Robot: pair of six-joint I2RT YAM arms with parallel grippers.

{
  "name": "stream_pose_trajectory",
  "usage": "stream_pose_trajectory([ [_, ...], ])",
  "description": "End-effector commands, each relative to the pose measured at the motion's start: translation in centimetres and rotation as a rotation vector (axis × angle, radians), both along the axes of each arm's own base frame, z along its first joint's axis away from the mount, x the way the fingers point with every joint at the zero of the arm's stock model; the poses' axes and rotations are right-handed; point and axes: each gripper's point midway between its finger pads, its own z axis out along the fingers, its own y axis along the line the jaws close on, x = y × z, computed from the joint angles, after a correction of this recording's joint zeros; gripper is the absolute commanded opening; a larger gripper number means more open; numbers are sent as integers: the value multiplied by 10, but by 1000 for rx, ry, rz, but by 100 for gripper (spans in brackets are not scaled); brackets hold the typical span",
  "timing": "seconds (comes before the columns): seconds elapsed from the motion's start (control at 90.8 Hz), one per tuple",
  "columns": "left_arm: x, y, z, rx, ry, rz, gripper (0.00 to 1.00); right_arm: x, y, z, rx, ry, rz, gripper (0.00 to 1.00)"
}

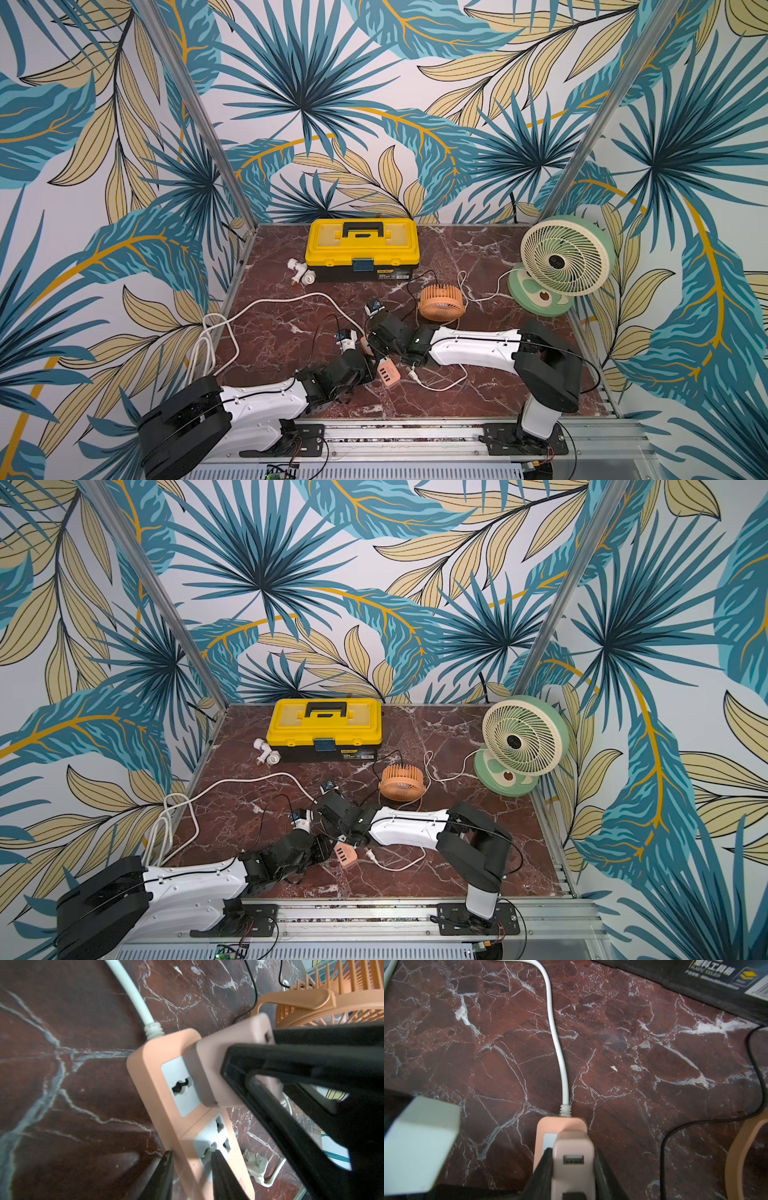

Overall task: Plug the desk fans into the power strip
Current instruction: Insert the plug into the socket.

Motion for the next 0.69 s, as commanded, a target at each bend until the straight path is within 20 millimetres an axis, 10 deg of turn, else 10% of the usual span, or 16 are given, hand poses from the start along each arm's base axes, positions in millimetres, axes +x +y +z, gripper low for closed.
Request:
stream_pose_trajectory([
  [0.0, -24, 40, -47, 189, 111, 8, 34, -27, -54, -90, -282, 165, -17, 0],
  [0.452, -23, 35, -42, 177, 103, -4, 33, -33, -60, -91, -290, 204, -40, 0],
  [0.683, -22, 45, -43, 214, 103, 25, 33, -27, -40, -29, -156, 155, -20, 55],
])
